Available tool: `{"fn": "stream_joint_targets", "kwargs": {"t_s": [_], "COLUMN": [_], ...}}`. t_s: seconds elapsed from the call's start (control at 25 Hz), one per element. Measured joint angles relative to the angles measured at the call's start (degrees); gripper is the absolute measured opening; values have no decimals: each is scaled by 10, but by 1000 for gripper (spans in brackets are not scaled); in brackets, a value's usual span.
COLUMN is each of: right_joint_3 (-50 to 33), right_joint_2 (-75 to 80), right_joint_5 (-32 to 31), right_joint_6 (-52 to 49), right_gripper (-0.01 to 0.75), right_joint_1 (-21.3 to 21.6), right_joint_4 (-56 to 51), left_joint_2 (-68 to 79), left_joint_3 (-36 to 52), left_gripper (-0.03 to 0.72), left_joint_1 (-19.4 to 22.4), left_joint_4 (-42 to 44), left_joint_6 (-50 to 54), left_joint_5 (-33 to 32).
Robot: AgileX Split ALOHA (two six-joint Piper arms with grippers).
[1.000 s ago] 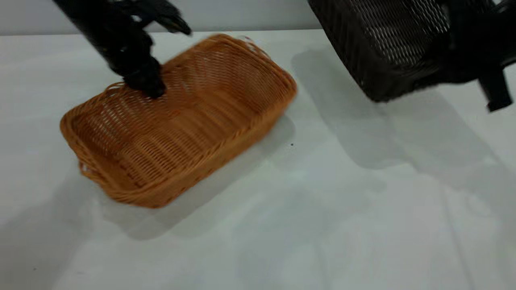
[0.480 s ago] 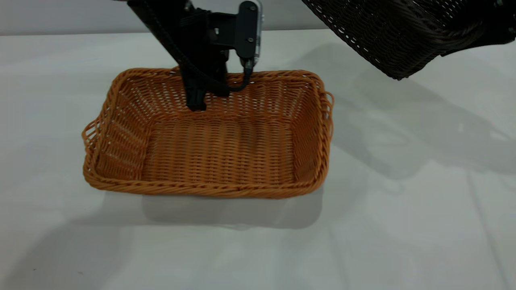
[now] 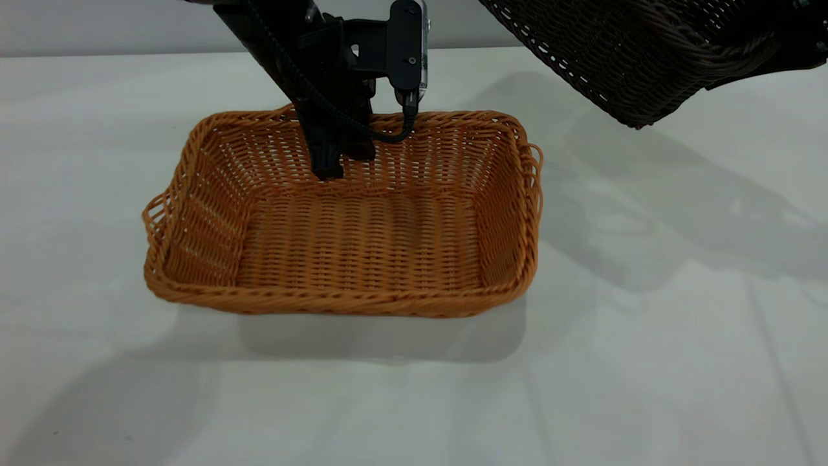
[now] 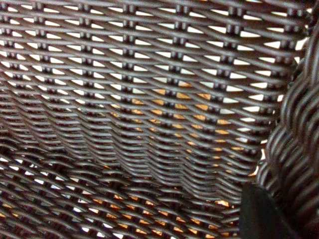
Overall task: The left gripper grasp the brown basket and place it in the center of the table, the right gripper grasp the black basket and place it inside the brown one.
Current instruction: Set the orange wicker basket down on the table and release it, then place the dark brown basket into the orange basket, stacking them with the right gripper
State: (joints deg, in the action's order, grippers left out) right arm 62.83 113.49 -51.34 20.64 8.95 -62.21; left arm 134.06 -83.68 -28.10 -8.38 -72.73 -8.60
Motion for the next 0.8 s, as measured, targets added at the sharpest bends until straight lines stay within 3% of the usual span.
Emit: {"fn": "stream_joint_targets", "kwargs": {"t_s": [0.16,0.28,0.44,0.6,0.8], "right_joint_3": [4,23,66,94,100], "right_joint_2": [0,0,0,0,0], "right_joint_5": [-6,-23,-47,-61,-49], "right_joint_6": [1,1,0,0,-19], "right_gripper": [107,107,107,107,107], "right_joint_1": [3,14,23,10,-74], "right_joint_4": [0,3,5,13,50], "left_joint_2": [-4,-34,-129,-249,-416], "left_joint_3": [0,0,1,1,1], "left_gripper": [421,477,488,470,421], "left_joint_1": [0,0,0,0,0], "left_joint_4": [0,0,0,1,2], "left_joint_6": [2,11,28,28,29], "left_joint_5": [11,-20,-144,-307,-417]}}
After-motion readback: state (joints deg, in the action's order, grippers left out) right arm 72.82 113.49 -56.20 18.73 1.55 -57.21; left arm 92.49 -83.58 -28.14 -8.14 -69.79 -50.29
